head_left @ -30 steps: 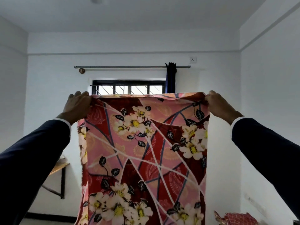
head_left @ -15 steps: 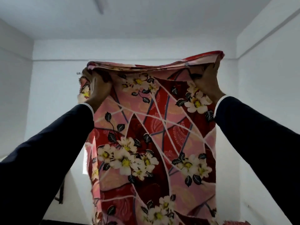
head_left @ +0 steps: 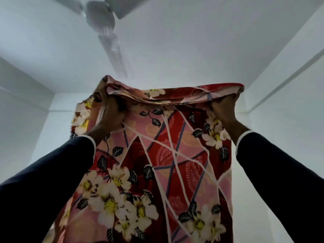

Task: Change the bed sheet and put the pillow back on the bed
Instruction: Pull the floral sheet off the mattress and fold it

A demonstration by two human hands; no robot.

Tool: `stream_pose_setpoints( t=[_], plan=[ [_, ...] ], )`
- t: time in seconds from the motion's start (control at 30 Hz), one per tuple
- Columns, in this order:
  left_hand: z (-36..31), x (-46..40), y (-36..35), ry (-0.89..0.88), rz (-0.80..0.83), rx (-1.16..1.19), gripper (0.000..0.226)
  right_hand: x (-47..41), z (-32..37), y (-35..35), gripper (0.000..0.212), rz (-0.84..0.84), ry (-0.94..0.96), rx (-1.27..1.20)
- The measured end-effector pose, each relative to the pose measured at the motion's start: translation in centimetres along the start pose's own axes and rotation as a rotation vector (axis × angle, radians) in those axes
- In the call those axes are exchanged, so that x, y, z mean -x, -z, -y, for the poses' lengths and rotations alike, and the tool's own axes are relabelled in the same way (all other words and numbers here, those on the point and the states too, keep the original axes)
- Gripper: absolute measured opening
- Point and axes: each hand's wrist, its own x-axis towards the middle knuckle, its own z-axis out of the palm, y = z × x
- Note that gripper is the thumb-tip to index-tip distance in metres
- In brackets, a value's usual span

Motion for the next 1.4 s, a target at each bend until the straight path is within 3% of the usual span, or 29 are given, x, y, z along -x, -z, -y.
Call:
stream_pose_setpoints(
  t=[0.03,0.23,0.37,0.7,0.9,1.03,1.17,1.4],
  plan=[
    [-0.6,-1.0,0.7,-0.037,-0.037,-0.022,0.028,-0.6,1.5,0.6,0.126,-0.027,0.033,0.029],
    [-2.0,-6.4,6.2,-0.160,-0.387,-0.049,0.049,-3.3,10.5,3.8,0.120,-0.177,0.244,0.389],
    [-2.1,-6.5,9.1,-0.304,-0.405,-0.139,0.039,-3.8,14.0,3.2,0.123,-0.205,0.276,0.489],
    [8.7,1.3,6.1,-0.126,-0.078,-0.106,0.056,7.3,9.4,-4.6,0.108,-0.005,0.146,0.670],
    [15.7,9.9,-0.4,-0.003,0.091,-0.013,0.053,16.9,1.7,-8.4,0.130,0.267,0.040,0.716],
    [20.2,16.3,-5.6,0.126,0.172,0.087,0.058,23.7,-5.2,-11.1,0.128,0.398,-0.075,0.741],
    [24.3,24.2,-11.0,0.227,0.361,0.091,0.064,32.0,-12.0,-13.7,0.131,0.507,-0.224,0.697],
    [33.9,40.3,-21.7,0.566,0.647,0.009,0.065,48.0,-24.9,-18.1,0.097,0.730,-0.640,0.652]
  ],
)
